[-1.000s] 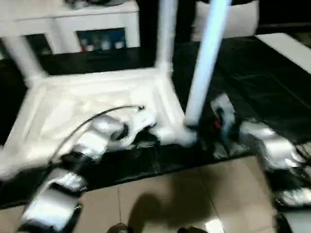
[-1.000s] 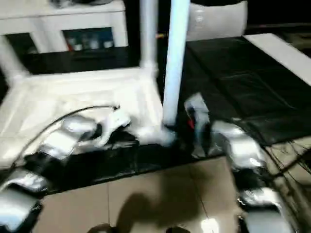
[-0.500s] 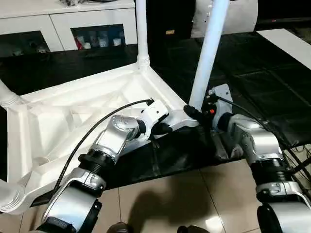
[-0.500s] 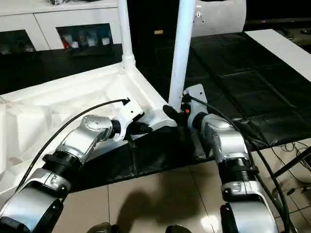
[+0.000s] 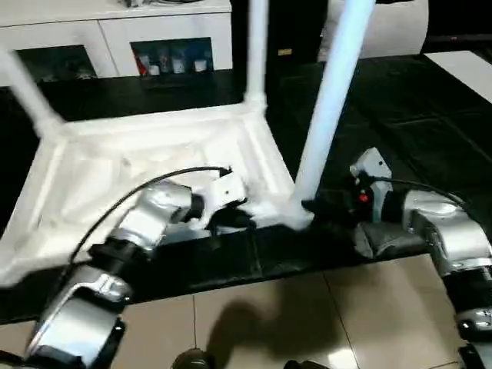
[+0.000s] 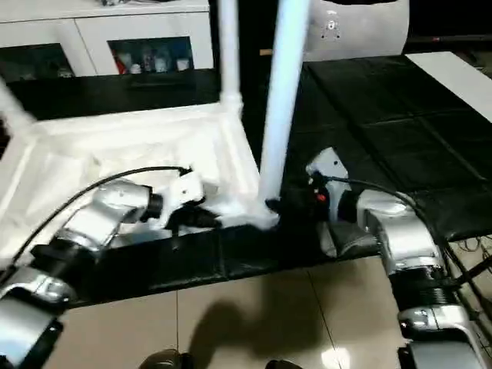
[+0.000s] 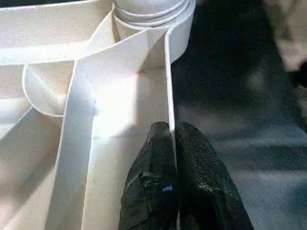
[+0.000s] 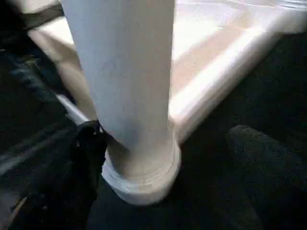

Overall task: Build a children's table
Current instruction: Rotate leg to tighten

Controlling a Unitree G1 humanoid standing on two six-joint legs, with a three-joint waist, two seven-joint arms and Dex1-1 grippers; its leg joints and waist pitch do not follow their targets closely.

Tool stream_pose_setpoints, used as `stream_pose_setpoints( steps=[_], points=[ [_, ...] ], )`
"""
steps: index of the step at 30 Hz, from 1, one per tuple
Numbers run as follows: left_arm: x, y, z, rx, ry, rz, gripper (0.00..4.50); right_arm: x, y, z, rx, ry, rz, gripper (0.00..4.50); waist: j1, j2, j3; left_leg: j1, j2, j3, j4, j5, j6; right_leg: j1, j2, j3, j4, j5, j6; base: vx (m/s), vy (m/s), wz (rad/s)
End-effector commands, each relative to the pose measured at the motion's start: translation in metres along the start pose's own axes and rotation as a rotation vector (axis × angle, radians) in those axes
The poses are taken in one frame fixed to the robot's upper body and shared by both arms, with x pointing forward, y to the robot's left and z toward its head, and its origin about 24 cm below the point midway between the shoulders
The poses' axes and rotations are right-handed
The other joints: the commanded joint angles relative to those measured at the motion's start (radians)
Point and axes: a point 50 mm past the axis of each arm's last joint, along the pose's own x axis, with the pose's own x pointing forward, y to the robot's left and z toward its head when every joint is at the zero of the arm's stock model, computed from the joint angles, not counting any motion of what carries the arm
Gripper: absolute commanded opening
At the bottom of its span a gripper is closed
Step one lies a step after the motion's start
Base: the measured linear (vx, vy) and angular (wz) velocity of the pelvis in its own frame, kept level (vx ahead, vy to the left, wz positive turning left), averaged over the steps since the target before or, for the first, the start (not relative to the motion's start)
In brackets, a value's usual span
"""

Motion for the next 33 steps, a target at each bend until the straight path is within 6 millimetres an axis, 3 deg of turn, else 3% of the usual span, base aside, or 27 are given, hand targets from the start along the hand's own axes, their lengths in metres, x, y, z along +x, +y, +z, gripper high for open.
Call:
stream_pose_setpoints(
  steps=[1,3,4,5,8,24,29,30,31,33],
  points=[
    [0.002,-0.008,0.014,0.121,-0.014,-0.128,0.0,-0.004,0.011,0.0,-0.025,0.019,0.161,3.91,0.002,-0.005,-0.084,0.017,0.048,-0.009,-0.057,-0.138,0.107,0.069,-0.075,0.054,-0.061,-0.163,-0.225,0.0,0.0,0.0],
    [0.002,-0.009,0.013,0.131,-0.005,-0.136,0.0,-0.005,0.012,0.0,-0.023,0.021,0.175,3.88,0.008,-0.005,-0.084,0.017,0.048,-0.009,-0.056,-0.14,0.109,0.067,-0.077,0.054,-0.061,-0.159,-0.232,0.0,0.0,0.0],
    [0.001,-0.01,0.013,0.148,0.006,-0.158,0.0,-0.005,0.013,0.0,-0.018,0.024,0.198,3.8,0.011,-0.013,-0.085,0.018,0.048,-0.007,-0.057,-0.145,0.102,0.066,-0.077,0.055,-0.062,-0.177,-0.23,0.0,0.0,0.0],
    [0.0,-0.013,0.012,0.159,0.012,-0.184,0.0,-0.006,0.015,-0.001,-0.008,0.034,0.223,3.54,0.015,-0.012,-0.083,0.019,0.047,-0.007,-0.057,-0.156,0.095,0.064,-0.079,0.055,-0.065,-0.214,-0.222,0.0,0.0,0.0],
    [-0.002,-0.016,0.013,0.178,0.014,-0.229,0.0,-0.006,0.02,-0.002,0.004,0.046,0.28,3.35,0.019,-0.011,-0.082,0.02,0.05,-0.009,-0.059,-0.162,0.079,0.064,-0.08,0.056,-0.067,-0.255,-0.205,0.0,0.0,0.0],
    [0.001,-0.019,0.015,0.135,-0.034,-0.22,0.0,-0.004,0.029,-0.009,0.107,0.019,0.374,2.2,0.031,-0.015,-0.091,0.017,0.045,-0.008,-0.051,-0.125,0.081,0.064,-0.078,0.055,-0.062,-0.245,-0.193,0.0,0.0,0.0],
    [0.008,-0.015,0.018,0.05,-0.074,-0.117,0.0,0.014,0.022,-0.012,0.149,-0.02,0.183,2.08,0.02,-0.017,-0.085,0.017,0.041,-0.01,-0.055,-0.168,0.053,0.061,-0.078,0.052,-0.073,-0.337,-0.169,0.0,0.0,0.0],
    [0.01,-0.012,0.02,0.021,-0.084,-0.073,0.0,0.02,0.018,-0.012,0.162,-0.019,0.112,2.08,0.015,-0.011,-0.083,0.02,0.039,-0.012,-0.057,-0.193,0.038,0.061,-0.079,0.05,-0.078,-0.385,-0.156,0.0,0.0,0.0],
    [0.012,-0.011,0.021,0.0,-0.09,-0.044,0.0,0.024,0.016,-0.013,0.173,-0.017,0.066,2.06,0.003,-0.016,-0.08,0.016,0.036,-0.013,-0.06,-0.207,0.024,0.064,-0.077,0.047,-0.08,-0.417,-0.14,0.0,0.0,0.0],
    [0.016,-0.005,0.026,-0.053,-0.115,0.033,0.0,0.033,0.011,-0.011,0.202,-0.018,-0.03,2.04,-0.011,-0.017,-0.079,0.021,0.032,-0.014,-0.059,-0.225,0.014,0.062,-0.077,0.045,-0.087,-0.448,-0.131,0.0,0.0,0.0]
  ],
)
